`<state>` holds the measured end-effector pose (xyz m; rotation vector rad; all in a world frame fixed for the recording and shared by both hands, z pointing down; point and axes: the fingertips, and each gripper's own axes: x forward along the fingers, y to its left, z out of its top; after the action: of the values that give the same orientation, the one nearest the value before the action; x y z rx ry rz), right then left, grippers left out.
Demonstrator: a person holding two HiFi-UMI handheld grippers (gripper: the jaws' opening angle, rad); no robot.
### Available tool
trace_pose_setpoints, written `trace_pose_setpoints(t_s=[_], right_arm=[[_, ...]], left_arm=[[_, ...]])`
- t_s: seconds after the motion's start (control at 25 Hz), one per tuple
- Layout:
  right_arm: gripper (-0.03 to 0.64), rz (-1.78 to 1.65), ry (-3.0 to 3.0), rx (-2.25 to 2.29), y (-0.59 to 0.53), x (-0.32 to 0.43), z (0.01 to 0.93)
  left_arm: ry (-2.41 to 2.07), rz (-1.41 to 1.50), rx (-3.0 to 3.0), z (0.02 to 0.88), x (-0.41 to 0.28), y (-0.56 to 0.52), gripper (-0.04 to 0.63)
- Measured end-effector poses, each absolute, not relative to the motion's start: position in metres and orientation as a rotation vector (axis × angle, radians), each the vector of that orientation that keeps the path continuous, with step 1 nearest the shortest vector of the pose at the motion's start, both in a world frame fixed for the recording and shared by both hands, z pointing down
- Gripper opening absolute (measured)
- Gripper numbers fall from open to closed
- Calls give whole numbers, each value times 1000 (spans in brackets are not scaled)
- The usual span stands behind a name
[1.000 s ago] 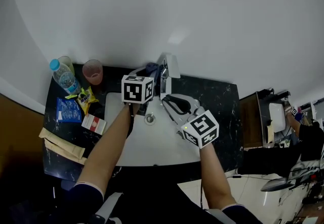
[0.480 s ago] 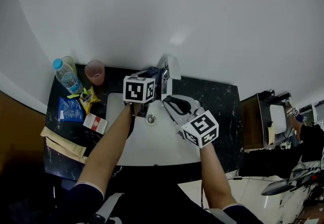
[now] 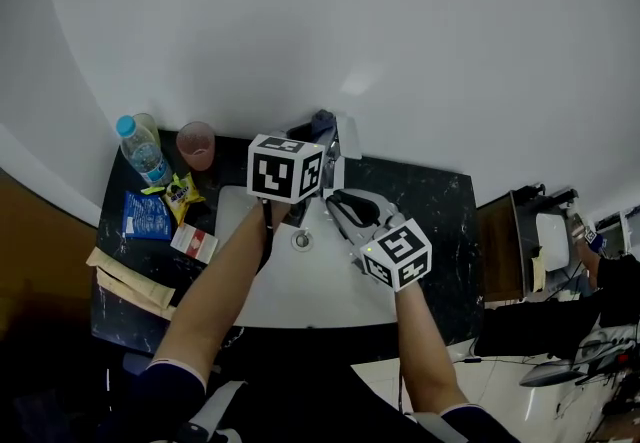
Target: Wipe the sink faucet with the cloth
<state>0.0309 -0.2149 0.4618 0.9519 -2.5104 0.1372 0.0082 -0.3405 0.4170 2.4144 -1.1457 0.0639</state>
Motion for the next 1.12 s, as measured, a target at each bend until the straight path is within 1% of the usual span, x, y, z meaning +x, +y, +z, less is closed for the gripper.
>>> trace_pose_setpoints(t_s=[0.2, 0.4, 0.72, 0.92, 1.12], right_arm=[[71, 136, -2514, 960, -215, 31, 462], [71, 140, -2519, 955, -214, 29, 463], [69, 142, -2537, 946, -213, 28, 463], [69, 144, -2556, 937, -213, 29, 463], [61, 145, -2571, 943, -212, 31, 462]], left_arm=[[-1182, 117, 2411, 430, 9, -341, 75], [-1196, 252, 2329, 476, 4, -343, 74], [-1156, 344, 2262, 522, 5, -337, 74], [-1100, 347, 2252, 528, 10, -319, 75], [-1075, 274, 2242, 532, 16, -302, 77]])
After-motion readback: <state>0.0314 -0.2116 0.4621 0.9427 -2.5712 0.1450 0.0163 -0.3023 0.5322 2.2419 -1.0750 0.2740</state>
